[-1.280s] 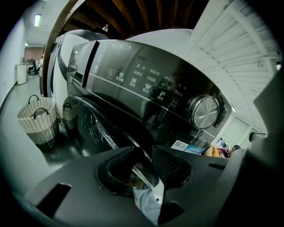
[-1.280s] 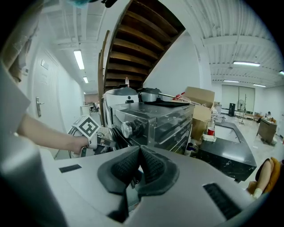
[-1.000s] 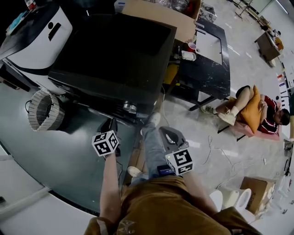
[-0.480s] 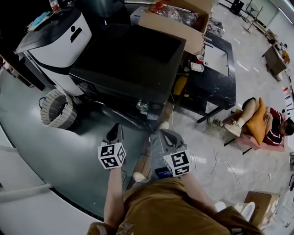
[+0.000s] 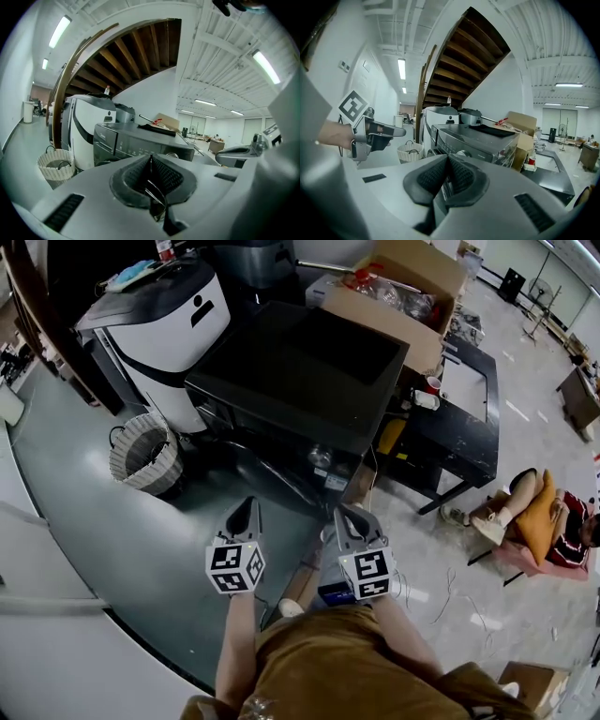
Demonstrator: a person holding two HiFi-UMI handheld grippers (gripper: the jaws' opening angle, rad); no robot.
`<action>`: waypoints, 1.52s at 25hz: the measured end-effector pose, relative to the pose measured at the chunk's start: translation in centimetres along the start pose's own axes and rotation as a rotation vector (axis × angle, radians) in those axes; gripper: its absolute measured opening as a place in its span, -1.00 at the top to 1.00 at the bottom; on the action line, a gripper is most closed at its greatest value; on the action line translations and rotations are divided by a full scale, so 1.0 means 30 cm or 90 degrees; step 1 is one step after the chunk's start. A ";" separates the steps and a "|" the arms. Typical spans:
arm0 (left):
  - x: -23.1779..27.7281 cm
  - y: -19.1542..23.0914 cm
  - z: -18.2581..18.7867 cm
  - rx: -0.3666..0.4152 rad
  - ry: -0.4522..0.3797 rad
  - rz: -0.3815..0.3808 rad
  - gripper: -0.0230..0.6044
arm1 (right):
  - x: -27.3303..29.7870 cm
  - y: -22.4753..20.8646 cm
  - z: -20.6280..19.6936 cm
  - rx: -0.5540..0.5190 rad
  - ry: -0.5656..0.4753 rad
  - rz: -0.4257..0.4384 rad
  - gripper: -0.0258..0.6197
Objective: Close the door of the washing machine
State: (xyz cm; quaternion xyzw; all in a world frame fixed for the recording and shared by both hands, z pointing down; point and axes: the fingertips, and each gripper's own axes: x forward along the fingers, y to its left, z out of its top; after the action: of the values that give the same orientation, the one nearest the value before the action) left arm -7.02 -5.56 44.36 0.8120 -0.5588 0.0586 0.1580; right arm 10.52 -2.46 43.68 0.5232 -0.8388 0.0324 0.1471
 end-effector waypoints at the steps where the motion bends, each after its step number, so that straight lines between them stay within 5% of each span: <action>1: -0.011 0.000 0.007 0.003 -0.004 0.002 0.81 | -0.001 0.005 0.006 -0.002 -0.003 -0.001 0.88; 38: 0.008 0.007 -0.018 -0.023 0.004 -0.012 0.82 | 0.008 0.002 -0.010 -0.002 0.008 -0.006 0.88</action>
State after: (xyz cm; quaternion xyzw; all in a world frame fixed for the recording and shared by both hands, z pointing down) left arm -7.08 -5.67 44.97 0.8142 -0.5515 0.0496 0.1747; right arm 10.43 -2.58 44.05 0.5269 -0.8354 0.0338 0.1531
